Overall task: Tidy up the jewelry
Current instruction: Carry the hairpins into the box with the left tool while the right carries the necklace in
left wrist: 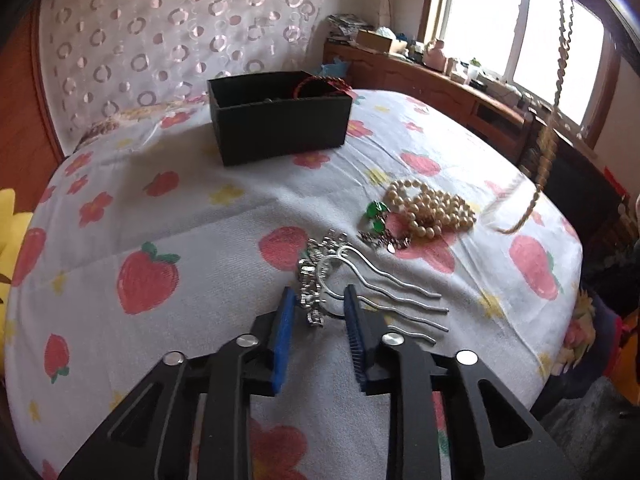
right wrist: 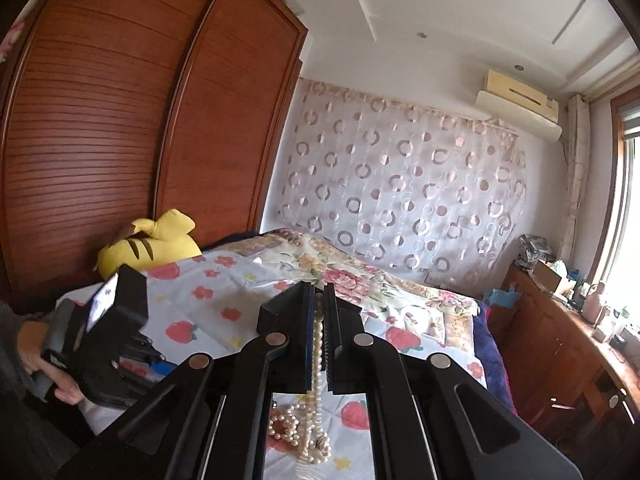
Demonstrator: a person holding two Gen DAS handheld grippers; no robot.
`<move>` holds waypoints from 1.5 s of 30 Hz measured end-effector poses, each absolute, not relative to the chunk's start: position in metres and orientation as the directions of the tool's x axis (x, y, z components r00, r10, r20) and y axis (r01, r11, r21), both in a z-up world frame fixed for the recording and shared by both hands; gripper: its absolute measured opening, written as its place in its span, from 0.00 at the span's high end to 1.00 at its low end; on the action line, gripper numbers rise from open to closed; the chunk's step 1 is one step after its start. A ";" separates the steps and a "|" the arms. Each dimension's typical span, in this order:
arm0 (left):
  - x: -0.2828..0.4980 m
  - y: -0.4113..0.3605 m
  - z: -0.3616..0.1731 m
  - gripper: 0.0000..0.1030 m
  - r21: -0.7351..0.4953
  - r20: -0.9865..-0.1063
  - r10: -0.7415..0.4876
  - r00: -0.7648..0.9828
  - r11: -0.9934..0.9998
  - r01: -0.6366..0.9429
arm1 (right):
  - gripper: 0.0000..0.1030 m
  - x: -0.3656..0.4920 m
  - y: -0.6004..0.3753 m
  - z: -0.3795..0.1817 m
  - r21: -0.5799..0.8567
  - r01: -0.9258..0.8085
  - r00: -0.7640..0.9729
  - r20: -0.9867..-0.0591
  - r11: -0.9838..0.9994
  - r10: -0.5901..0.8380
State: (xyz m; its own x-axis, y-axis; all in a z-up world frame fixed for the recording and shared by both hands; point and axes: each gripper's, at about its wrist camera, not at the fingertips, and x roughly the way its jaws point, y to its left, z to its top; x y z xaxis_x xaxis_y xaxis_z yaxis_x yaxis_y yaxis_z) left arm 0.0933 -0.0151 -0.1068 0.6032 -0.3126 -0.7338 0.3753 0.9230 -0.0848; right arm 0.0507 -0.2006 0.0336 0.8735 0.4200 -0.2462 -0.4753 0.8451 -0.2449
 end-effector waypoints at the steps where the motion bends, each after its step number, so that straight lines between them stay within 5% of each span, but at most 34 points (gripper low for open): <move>1: 0.094 -0.014 -0.105 0.87 -0.080 -0.732 -0.305 0.609 0.926 0.368 | 0.95 0.052 -0.201 0.032 -0.250 -0.476 0.873 -0.253 0.843 0.418; 8: 0.093 -0.019 -0.092 0.90 -0.037 -0.707 -0.287 0.646 0.928 0.371 | 0.95 0.059 -0.206 0.021 -0.248 -0.474 0.870 -0.283 0.845 0.404; 10: 0.092 -0.021 -0.085 0.99 -0.031 -0.700 -0.288 0.653 0.926 0.375 | 0.95 0.062 -0.205 0.019 -0.249 -0.472 0.870 -0.288 0.846 0.400; 28: 0.115 -0.015 -0.048 0.99 -0.001 -0.652 -0.275 0.706 0.932 0.362 | 0.95 0.081 -0.209 0.032 -0.249 -0.466 0.876 -0.265 0.849 0.403; 45: 0.231 -0.013 -0.009 0.99 -0.022 -0.596 -0.225 0.771 0.964 0.265 | 0.95 0.190 -0.168 0.100 -0.287 -0.435 0.895 -0.245 0.854 0.373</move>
State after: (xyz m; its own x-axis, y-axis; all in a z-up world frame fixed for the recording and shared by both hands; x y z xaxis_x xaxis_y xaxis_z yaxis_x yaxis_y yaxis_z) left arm 0.2307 -0.0126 -0.0089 0.7708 -0.2253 -0.5959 0.2650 0.9640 -0.0218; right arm 0.1904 -0.1681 0.0997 0.8947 0.3733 -0.2454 -0.4348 0.8537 -0.2865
